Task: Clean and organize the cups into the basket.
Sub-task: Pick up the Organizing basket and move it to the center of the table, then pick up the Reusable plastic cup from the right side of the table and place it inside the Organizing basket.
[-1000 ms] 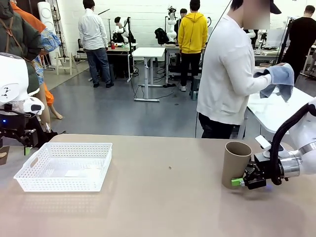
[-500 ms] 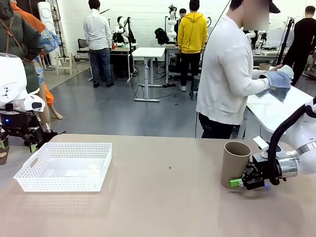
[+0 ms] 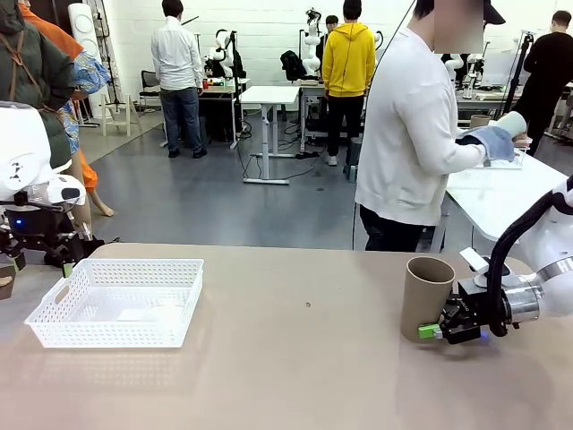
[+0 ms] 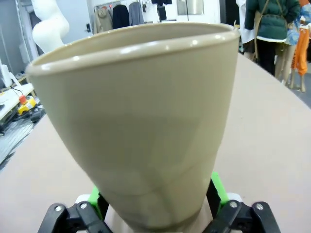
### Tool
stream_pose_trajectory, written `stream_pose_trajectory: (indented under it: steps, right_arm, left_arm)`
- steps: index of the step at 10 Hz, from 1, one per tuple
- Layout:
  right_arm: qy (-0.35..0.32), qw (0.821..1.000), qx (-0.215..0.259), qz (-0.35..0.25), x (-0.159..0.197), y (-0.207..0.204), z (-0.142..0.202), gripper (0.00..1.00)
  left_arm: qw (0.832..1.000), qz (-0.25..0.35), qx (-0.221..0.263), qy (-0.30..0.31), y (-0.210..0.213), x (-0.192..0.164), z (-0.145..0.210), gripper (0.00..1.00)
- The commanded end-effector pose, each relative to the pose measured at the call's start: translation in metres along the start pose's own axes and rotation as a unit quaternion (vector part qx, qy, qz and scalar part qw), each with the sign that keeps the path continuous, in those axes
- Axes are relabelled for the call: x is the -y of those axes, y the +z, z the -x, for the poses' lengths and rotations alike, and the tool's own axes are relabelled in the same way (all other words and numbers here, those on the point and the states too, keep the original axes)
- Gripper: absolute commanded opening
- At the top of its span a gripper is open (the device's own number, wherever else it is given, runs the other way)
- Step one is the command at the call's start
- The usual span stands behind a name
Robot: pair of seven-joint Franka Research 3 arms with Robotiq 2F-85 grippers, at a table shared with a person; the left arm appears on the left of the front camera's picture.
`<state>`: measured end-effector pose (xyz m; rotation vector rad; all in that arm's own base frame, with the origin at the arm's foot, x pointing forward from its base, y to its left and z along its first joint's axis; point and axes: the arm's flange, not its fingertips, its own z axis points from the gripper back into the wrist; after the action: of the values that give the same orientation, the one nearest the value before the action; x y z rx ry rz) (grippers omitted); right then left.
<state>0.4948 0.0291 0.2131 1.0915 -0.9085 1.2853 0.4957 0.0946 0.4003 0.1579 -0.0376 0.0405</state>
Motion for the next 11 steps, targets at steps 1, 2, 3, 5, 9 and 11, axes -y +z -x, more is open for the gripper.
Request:
stream_pose_trajectory:
  steps: [1,2,3,5,9,11]
  right_arm:
    - [-0.001,1.0,0.003,-0.011,0.005,0.007,0.003,1.0]
    - [-0.001,1.0,0.003,-0.012,0.006,0.008,0.004,1.0]
    - [-0.003,1.0,0.003,-0.014,0.006,0.008,0.004,1.0]
    - [-0.003,1.0,0.004,-0.016,0.006,0.007,0.005,1.0]
    - [0.001,1.0,0.008,-0.017,0.006,0.007,0.007,1.0]
    - [0.003,1.0,0.01,-0.017,0.006,0.007,0.007,1.0]
  left_arm:
    - [1.0,0.019,0.005,-0.009,0.0,0.0,-0.01,1.0]
    - [1.0,0.021,0.007,-0.01,0.001,0.001,-0.01,1.0]
    - [1.0,0.022,0.008,-0.012,0.002,0.001,-0.009,1.0]
    - [1.0,0.022,0.003,-0.017,-0.005,0.003,-0.011,1.0]
    - [0.998,0.047,-0.014,-0.045,-0.037,0.0,-0.027,1.0]
    - [0.997,0.062,-0.011,-0.051,-0.045,-0.003,-0.031,1.0]
